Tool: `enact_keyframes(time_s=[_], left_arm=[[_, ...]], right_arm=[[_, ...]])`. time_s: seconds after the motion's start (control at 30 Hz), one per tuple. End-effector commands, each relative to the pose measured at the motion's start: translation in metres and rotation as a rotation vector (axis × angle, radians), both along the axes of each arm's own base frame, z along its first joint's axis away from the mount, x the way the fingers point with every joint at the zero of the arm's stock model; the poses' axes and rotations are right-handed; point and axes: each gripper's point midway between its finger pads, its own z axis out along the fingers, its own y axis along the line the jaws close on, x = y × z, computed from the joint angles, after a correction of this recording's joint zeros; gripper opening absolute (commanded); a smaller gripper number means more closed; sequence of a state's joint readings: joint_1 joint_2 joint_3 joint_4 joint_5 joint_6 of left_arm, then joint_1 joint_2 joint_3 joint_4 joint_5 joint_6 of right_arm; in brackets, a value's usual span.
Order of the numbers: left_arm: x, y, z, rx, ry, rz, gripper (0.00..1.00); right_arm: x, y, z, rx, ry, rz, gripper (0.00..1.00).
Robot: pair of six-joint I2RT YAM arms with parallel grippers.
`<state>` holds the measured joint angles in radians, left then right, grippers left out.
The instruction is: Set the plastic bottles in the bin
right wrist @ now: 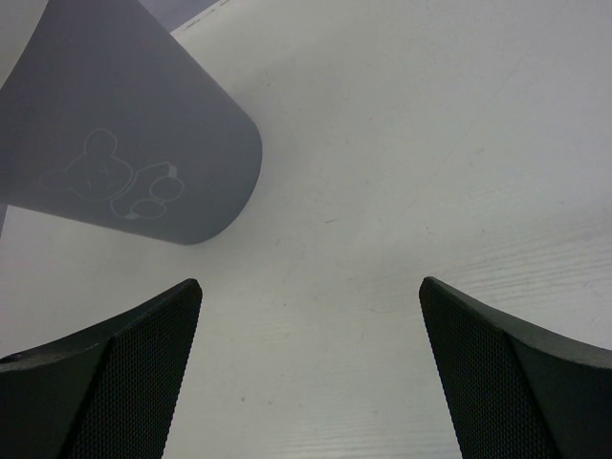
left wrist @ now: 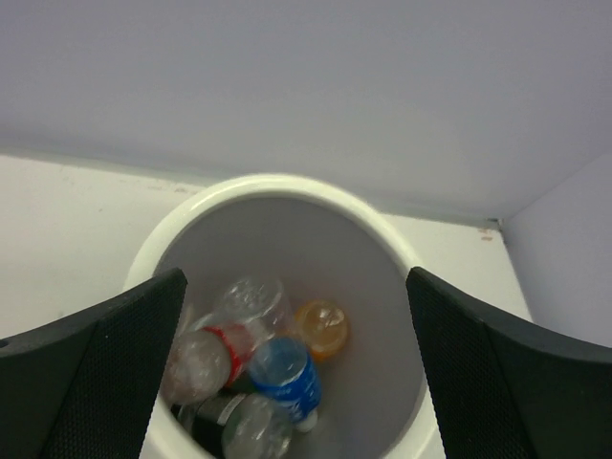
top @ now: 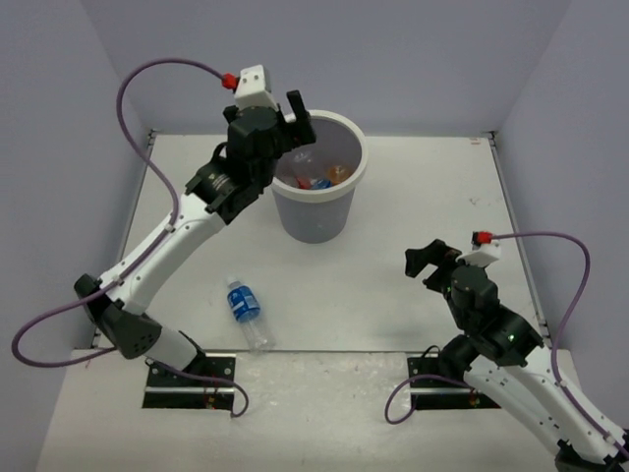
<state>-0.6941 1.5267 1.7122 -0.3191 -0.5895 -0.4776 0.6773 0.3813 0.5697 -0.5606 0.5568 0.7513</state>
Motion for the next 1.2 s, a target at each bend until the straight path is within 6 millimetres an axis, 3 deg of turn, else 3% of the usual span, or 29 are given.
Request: enact_keyframes(time_s=[0.0,0.13,0.23,0.3,0.47,0.6,0.77,0.87,1.17], left_arm=[[-0.051,0.037,-0.038,-0.036,0.121,0.014,1.0],[-0.094,0.072,-0.073,-0.084,0.189,0.055,1.0],[-0.121,0.09,-0.084,-0.123,0.205,0.052,1.0],[-0.132,0.09,-0.103,-0.115,0.253,0.027,1.0],[-0.171,0.124,-0.176,-0.011,0.497,0.129,1.0],[-0.198,0.128,-0.237,0.072,0.698,0.124,1.0],[-0.221,0.124,-0.298,0.066,0.86,0.122,1.0],[-0.226,0.109,-0.326,0.022,0.911,0.071,1.0],[-0.238,0.106,-0.386,0.011,1.026,0.106,1.0]], right_arm=[[0.003,0.004,0.014,0.023,-0.03,0.006,0.99],[0.005,0.006,0.012,0.022,-0.025,0.012,0.99],[0.005,0.012,0.011,0.026,-0.019,0.037,0.99],[0.006,0.013,0.01,0.026,-0.015,0.042,0.99],[0.008,0.017,0.006,0.02,0.008,0.048,0.99],[0.009,0.016,0.003,0.016,0.019,0.034,0.99],[0.012,0.015,0.001,0.007,0.028,0.019,0.99],[0.013,0.014,0.002,0.001,0.028,0.01,0.99],[0.012,0.016,0.0,0.012,0.033,0.017,0.99]])
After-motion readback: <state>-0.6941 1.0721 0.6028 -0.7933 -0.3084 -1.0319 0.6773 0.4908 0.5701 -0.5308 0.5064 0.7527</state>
